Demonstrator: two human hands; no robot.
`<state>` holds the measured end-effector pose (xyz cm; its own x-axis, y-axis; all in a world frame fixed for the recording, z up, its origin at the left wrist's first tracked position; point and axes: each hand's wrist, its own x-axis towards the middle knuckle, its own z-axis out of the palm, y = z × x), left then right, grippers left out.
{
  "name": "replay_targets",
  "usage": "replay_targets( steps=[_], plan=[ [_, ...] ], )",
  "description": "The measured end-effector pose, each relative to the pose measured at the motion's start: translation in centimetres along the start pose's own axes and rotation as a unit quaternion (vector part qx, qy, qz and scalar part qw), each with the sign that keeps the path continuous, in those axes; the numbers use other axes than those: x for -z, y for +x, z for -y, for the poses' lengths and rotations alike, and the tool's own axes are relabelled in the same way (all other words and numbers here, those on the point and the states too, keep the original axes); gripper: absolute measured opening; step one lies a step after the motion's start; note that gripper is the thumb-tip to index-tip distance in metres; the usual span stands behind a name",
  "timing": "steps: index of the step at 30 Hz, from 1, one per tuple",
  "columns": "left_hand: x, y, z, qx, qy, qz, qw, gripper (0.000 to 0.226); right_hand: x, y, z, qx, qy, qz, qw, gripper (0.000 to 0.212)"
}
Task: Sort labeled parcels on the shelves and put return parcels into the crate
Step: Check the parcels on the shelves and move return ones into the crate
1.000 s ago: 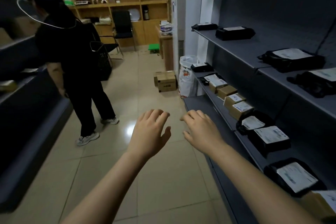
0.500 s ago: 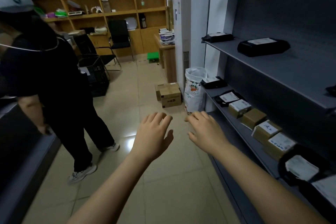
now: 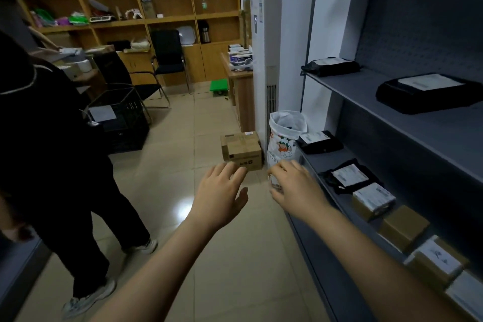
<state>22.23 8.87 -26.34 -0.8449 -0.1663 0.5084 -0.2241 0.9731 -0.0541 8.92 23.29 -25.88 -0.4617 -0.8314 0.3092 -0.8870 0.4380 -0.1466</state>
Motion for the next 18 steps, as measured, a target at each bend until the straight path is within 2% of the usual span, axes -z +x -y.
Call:
replay_targets(
  steps=[9, 18],
  plan=[
    [-8.0, 11.3, 3.4, -0.017, -0.033, 0.008, 0.999, 0.031, -3.2, 10.9, -7.6, -0.027, 0.016, 0.014, 0.999, 0.034],
    [-18.7, 22.8, 7.9, -0.117, -0.082, 0.038, 0.989, 0.026, -8.6, 19.5, -14.3, -0.149, -0.008, 0.03, 0.988, 0.035]
  ],
)
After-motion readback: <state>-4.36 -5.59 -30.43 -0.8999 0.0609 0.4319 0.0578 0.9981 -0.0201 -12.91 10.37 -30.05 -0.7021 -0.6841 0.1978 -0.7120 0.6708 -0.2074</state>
